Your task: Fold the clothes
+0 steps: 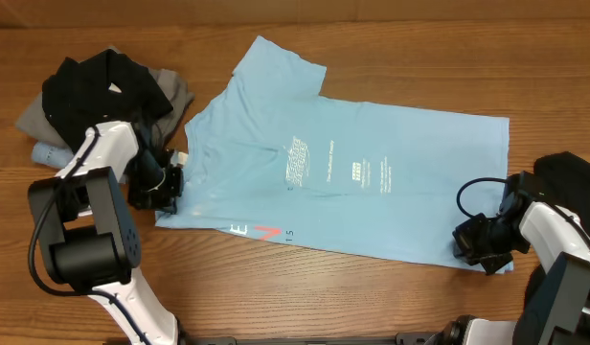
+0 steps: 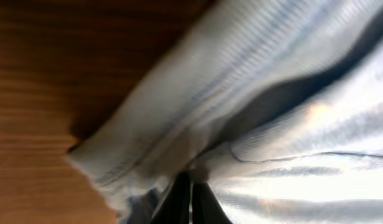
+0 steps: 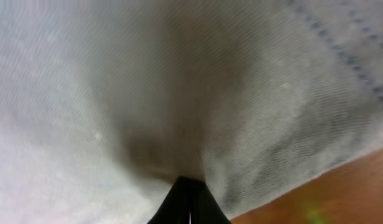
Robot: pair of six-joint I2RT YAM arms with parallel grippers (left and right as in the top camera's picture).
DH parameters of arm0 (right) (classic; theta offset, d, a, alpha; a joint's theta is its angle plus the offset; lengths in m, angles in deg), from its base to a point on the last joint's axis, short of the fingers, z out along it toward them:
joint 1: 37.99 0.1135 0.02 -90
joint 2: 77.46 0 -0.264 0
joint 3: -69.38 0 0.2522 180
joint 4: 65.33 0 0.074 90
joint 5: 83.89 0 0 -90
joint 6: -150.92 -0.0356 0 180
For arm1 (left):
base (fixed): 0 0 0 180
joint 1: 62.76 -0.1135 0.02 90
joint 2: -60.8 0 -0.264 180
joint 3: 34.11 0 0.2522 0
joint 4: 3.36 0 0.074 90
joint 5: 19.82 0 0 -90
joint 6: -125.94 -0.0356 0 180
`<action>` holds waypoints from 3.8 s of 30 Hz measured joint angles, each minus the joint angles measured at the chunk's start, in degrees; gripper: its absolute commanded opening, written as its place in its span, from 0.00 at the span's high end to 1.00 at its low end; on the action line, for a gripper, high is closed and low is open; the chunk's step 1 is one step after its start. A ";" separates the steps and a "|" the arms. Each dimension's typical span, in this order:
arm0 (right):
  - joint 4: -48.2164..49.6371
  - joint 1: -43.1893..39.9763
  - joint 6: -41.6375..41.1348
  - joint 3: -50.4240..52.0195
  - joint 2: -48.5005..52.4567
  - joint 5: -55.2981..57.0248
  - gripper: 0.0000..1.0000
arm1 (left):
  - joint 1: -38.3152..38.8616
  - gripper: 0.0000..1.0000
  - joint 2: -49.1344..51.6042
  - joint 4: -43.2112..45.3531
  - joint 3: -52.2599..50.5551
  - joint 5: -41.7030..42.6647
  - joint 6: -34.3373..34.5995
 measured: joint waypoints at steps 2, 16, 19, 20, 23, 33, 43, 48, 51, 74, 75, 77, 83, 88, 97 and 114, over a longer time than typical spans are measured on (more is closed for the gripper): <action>-0.26 0.02 0.33 -0.20 0.07 1.18 0.96 | -0.63 0.93 0.39 -1.64 2.56 -0.13 0.39; -8.07 -0.63 4.44 -6.86 1.05 4.00 0.84 | -1.01 0.65 0.50 -10.34 12.87 -2.21 0.74; -8.61 -0.63 7.91 -12.22 -2.84 -0.46 0.76 | 0.00 0.60 0.39 -10.88 17.16 0.22 0.31; -8.59 -0.66 9.20 -13.73 -4.33 -2.19 0.74 | 1.11 0.55 0.13 -10.62 18.67 1.49 0.15; -7.91 -0.68 13.73 -19.32 -9.79 -8.94 0.56 | 5.38 0.17 -1.55 -7.82 22.36 4.70 -0.50; -0.52 -0.66 17.49 -26.95 -13.33 -21.86 0.52 | 21.20 0.29 -7.02 8.52 28.89 12.35 -0.46; -15.82 -0.87 14.23 -22.91 2.49 -11.13 0.96 | 20.65 0.52 -6.60 -14.58 25.42 6.69 1.09; -11.19 -1.01 13.68 -15.43 6.71 -12.92 0.96 | 17.49 0.77 -6.54 -7.96 11.15 5.51 3.30; -8.66 -1.01 12.90 -12.48 6.71 -13.42 0.96 | 16.22 0.89 -6.36 -0.66 2.16 5.68 4.87; -5.84 -11.91 8.68 -2.64 5.95 -8.39 0.92 | -1.99 0.96 -8.20 -0.72 -20.02 10.16 14.05; -5.75 -11.93 9.64 -2.64 5.81 -8.41 0.90 | -1.97 0.95 -8.20 -0.70 -20.02 10.03 13.66; -5.70 -11.93 13.09 -3.19 4.66 -9.97 0.87 | -1.33 0.92 -8.76 -0.70 -19.89 9.81 12.50; -11.69 -11.93 17.27 -17.81 -3.65 -16.02 0.71 | 4.79 0.37 -20.70 -6.73 -8.13 8.24 9.49; -10.67 -11.96 18.40 -29.33 -6.19 -23.17 0.51 | 12.63 0.24 -27.43 -3.76 7.85 7.96 5.99; -1.70 -7.37 18.36 -30.08 -6.21 -31.43 0.47 | 16.98 0.25 -17.57 15.74 17.29 7.45 3.30; -4.48 -0.83 18.38 -30.08 -6.21 -22.84 0.46 | 20.04 0.24 22.03 48.02 30.27 7.43 -3.87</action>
